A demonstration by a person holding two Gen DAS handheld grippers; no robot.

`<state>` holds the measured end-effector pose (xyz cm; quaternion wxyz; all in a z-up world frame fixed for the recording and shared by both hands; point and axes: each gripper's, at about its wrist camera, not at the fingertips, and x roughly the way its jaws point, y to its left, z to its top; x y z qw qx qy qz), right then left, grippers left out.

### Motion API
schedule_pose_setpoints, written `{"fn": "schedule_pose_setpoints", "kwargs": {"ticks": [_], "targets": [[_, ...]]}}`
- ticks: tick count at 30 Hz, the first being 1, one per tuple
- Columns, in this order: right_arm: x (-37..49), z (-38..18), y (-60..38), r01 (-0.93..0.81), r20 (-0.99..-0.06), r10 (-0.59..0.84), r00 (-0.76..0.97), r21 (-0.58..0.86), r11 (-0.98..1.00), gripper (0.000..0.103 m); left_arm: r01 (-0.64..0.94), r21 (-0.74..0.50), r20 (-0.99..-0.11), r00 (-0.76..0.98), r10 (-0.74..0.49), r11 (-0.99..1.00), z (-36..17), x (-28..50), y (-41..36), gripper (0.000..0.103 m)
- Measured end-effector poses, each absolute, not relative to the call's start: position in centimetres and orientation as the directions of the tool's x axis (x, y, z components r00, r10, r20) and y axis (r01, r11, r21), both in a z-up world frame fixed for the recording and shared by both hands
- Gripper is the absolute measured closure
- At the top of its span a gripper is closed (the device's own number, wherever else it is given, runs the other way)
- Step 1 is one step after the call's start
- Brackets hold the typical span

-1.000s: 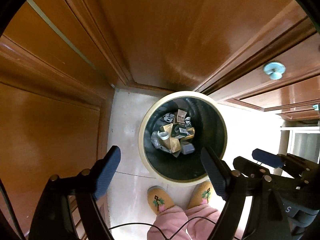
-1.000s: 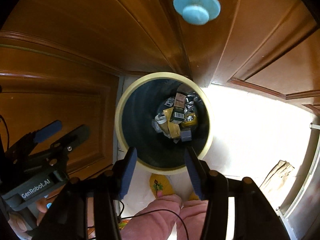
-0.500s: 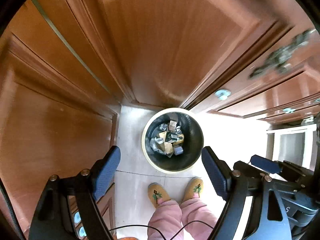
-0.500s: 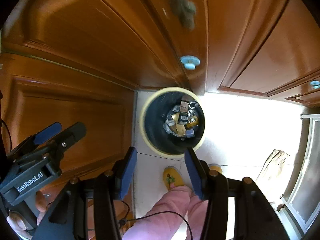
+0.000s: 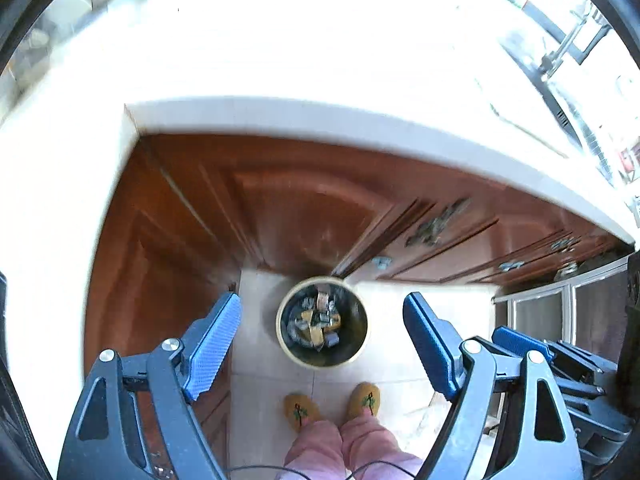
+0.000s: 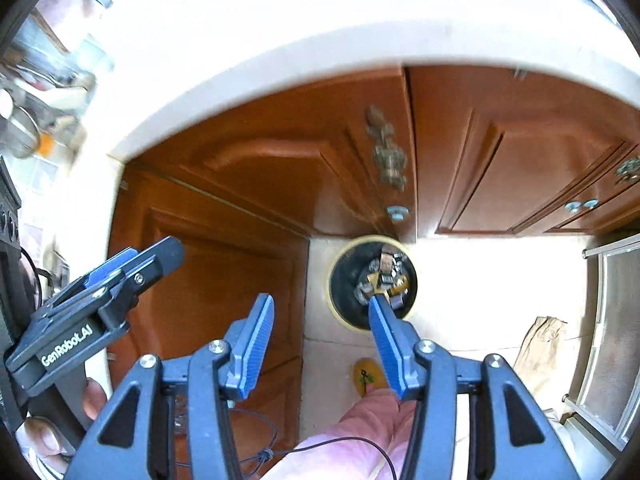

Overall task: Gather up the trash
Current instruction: 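Raise both open tools up toward the trash on the counter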

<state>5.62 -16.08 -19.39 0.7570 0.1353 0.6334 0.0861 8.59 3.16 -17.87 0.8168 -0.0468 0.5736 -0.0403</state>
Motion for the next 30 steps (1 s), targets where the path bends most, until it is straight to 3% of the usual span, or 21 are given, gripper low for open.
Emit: {"fn": "schedule_pose_setpoints", "kwargs": {"ticks": [15, 30], "targets": [[6.7, -2.9, -15.6, 0.015, -0.862, 0.289, 0.417, 0.324, 0.946, 0.053, 0.102, -0.043, -0.799, 0.594, -0.096, 0.994, -0.6, 11.9, 1.8, 0.021], [19.1, 9.2, -17.7, -0.106, -0.79, 0.285, 0.543, 0.272, 0.956, 0.053, 0.108, 0.105, -0.696, 0.718, -0.004, 0.989, 8.7, 23.1, -1.6, 0.021]]}}
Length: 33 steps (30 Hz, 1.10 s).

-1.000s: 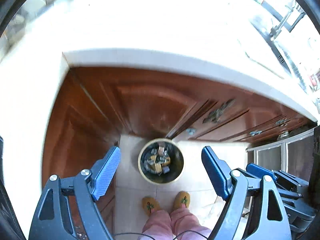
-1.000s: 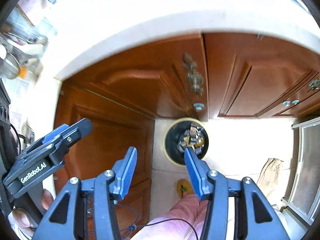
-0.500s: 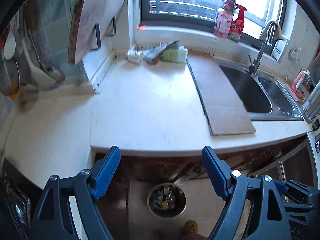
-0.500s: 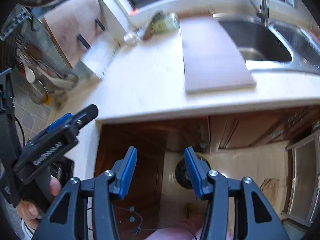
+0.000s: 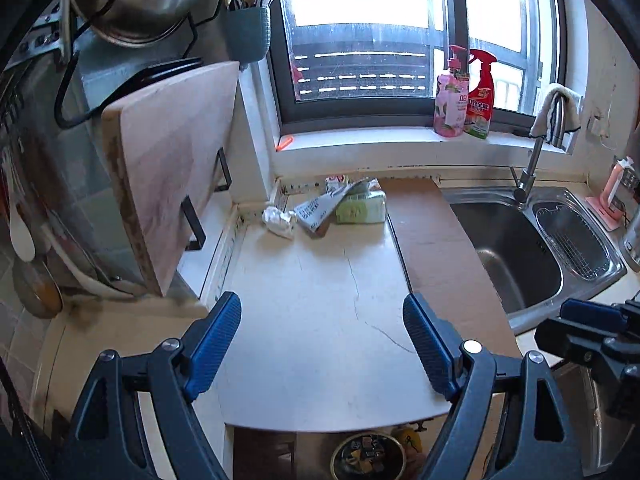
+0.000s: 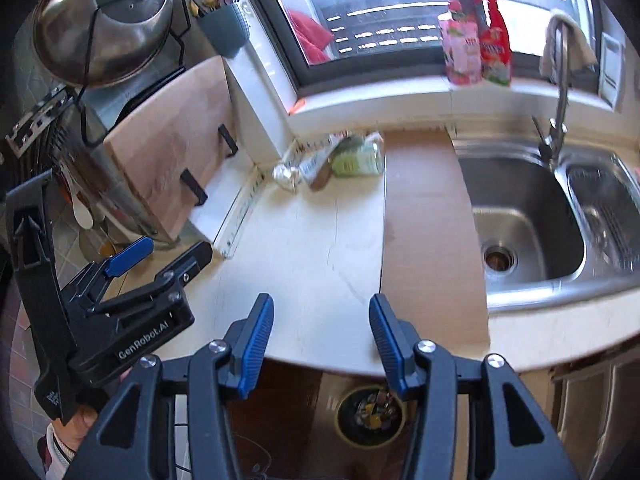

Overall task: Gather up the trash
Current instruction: 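Raise both open tools up toward the trash on the counter, then grasp the printed paper bag with the left gripper while the right gripper grasps the green-white bottle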

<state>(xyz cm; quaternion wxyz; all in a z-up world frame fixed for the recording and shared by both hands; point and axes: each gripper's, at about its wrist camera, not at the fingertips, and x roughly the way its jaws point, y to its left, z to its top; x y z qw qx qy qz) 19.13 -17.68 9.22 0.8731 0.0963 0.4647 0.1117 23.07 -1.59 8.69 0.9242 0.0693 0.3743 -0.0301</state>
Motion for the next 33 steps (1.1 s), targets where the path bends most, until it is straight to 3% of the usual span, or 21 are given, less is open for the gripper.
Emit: {"fn": "schedule_pose_setpoints", "kwargs": {"ticks": [6, 10, 19, 25, 33], "targets": [[28.4, 10.9, -18.8, -0.17, -0.795, 0.285, 0.536, 0.229, 0.958, 0.053, 0.096, 0.166, -0.694, 0.719, 0.047, 0.981, 9.4, 31.5, -4.1, 0.021], [35.5, 10.2, -19.7, -0.193, -0.817, 0.283, 0.501, 0.214, 0.958, 0.053, 0.091, 0.206, -0.738, 0.668, 0.094, 0.974, 6.9, 38.5, -5.6, 0.021], [49.3, 3.1, -21.9, -0.224, -0.884, 0.314, 0.346, 0.247, 0.943, 0.053, 0.087, 0.195, -0.861, 0.492, 0.128, 0.977, -2.5, 51.8, -7.1, 0.021], [55.0, -1.7, -21.2, -0.266, -0.899, 0.33, 0.286, 0.257, 0.929, 0.053, 0.087, 0.226, -0.885, 0.434, 0.167, 0.97, -7.5, 56.6, -7.4, 0.022], [59.6, -6.2, -21.0, -0.27, -0.905, 0.359, 0.226, 0.296, 0.916, 0.053, 0.062, 0.175, -0.909, 0.395, 0.137, 0.983, -11.2, 60.7, -6.5, 0.032]]}}
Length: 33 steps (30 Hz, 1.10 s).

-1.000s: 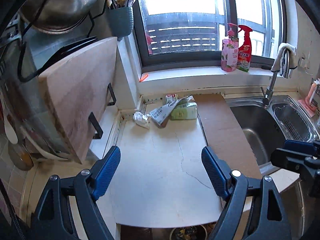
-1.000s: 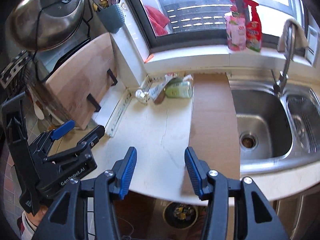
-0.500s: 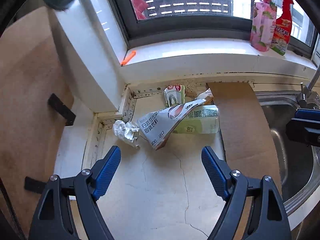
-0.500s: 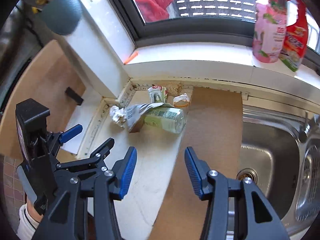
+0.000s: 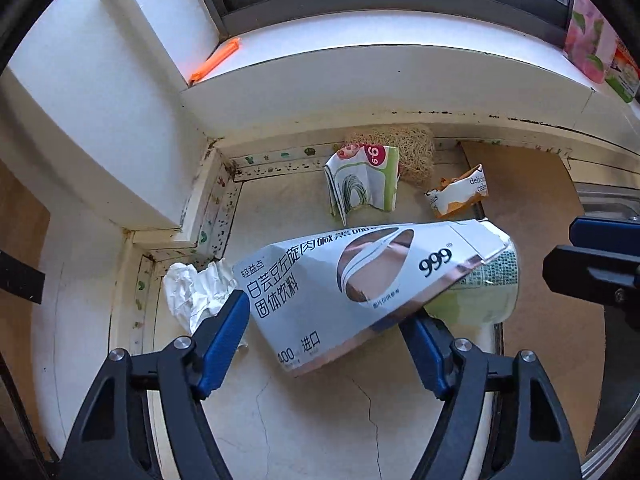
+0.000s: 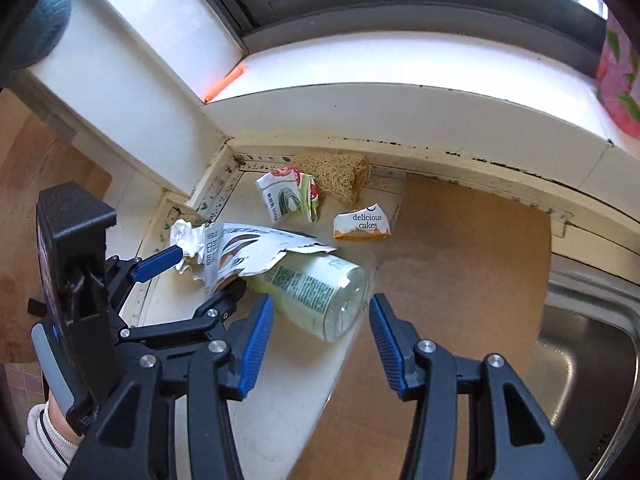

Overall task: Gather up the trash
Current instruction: 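Grasp the printed paper bag with the left gripper while the right gripper grasps the green-white bottle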

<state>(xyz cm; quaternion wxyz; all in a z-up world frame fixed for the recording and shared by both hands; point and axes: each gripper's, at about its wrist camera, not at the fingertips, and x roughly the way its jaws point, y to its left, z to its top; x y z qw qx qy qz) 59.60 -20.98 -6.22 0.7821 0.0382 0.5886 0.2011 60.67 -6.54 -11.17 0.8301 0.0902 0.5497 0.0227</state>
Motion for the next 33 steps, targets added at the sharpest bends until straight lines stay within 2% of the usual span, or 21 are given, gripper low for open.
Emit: {"fn": "schedule_pose_setpoints", "kwargs": {"ticks": [4, 5, 6, 12, 20, 26, 33], "targets": [[60.2, -7.2, -20.8, -0.279, -0.903, 0.376, 0.208, 0.314, 0.908, 0.053, 0.067, 0.13, -0.914, 0.395, 0.094, 0.989, -12.1, 61.6, -6.2, 0.048], [60.4, -7.3, -20.7, -0.285, -0.902, 0.379, 0.205, 0.315, 0.905, 0.053, 0.07, 0.113, -0.912, 0.402, 0.075, 0.991, -12.0, 61.6, -6.1, 0.059], [60.4, -7.4, -20.5, -0.293, -0.902, 0.382, 0.203, 0.317, 0.902, 0.053, 0.068, 0.11, -0.912, 0.403, 0.073, 0.992, -12.0, 61.7, -6.0, 0.066], [60.8, -7.8, -18.7, -0.353, -0.903, 0.38, 0.201, 0.295, 0.888, 0.048, 0.003, 0.129, -0.887, 0.447, 0.114, 0.992, -11.1, 60.7, -4.5, 0.08], [60.7, -9.1, -15.4, -0.47, -0.919, 0.343, 0.196, 0.219, 0.855, 0.044, -0.137, 0.022, -0.883, 0.461, 0.084, 0.99, -9.1, 58.4, -0.5, 0.082], [60.0, -11.2, -12.8, -0.543, -0.945, 0.292, 0.147, 0.169, 0.822, 0.044, -0.159, -0.009, -0.88, 0.469, 0.068, 0.987, -8.7, 56.8, 0.8, 0.082], [59.5, -12.1, -11.9, -0.544, -0.951, 0.28, 0.132, 0.166, 0.822, 0.041, -0.184, -0.053, -0.877, 0.478, 0.042, 0.981, -8.3, 53.7, 1.1, 0.082]]}}
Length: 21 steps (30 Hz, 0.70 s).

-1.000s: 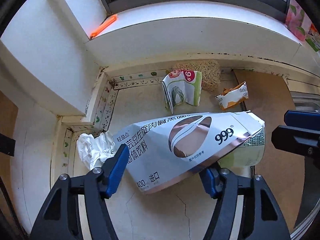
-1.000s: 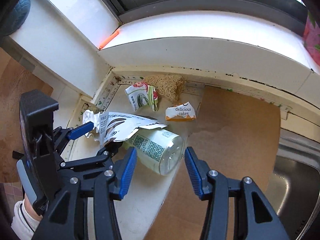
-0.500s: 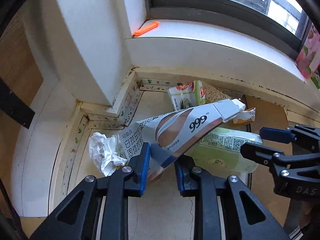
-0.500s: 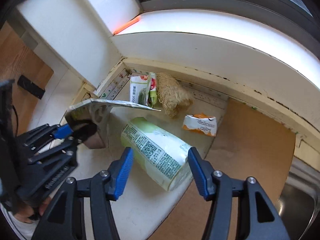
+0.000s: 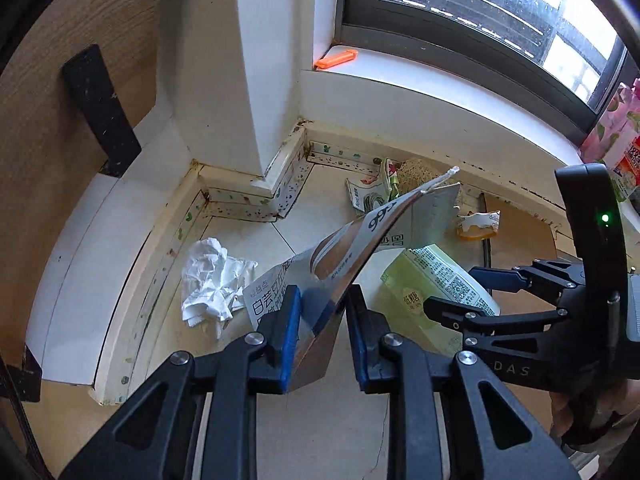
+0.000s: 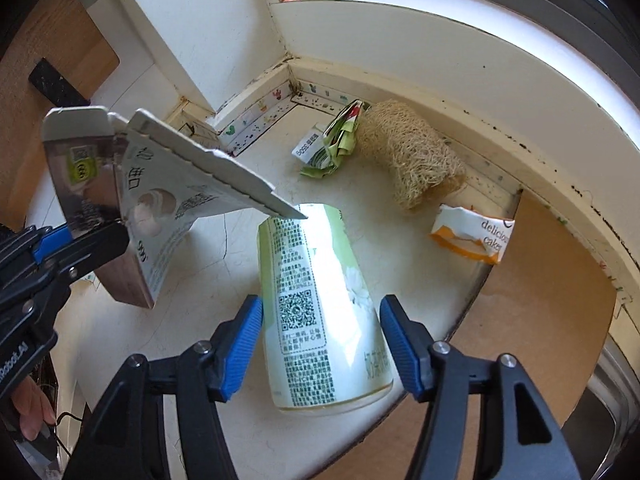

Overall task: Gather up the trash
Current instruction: 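Grasp the printed paper bag with the left gripper while the right gripper grasps the green-white bottle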

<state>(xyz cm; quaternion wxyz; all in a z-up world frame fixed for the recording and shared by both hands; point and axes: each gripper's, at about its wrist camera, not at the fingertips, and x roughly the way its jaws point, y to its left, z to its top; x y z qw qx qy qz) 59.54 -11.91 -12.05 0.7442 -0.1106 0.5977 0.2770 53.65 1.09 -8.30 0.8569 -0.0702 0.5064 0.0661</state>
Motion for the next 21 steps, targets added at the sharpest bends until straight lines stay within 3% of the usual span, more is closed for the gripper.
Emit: {"fn": "schedule_pose_setpoints", "kwargs": {"ticks": [5, 11, 21], "targets": [[58.8, -12.9, -11.5, -0.528, -0.958, 0.27, 0.099, 0.179, 0.83, 0.038, -0.19, -0.072, -0.876, 0.481, 0.029, 0.979, -8.5, 51.6, 1.3, 0.082], [57.1, -12.8, -11.9, -0.46, -0.948, 0.306, 0.081, 0.237, 0.856, 0.043, -0.191, -0.096, -0.871, 0.491, 0.011, 0.977, -8.1, 48.8, 1.6, 0.083], [51.3, -8.2, -12.7, -0.373, -0.925, 0.364, 0.106, 0.302, 0.877, 0.043, -0.171, -0.139, -0.849, 0.528, -0.029, 0.975, -5.9, 42.5, 2.4, 0.083]]}}
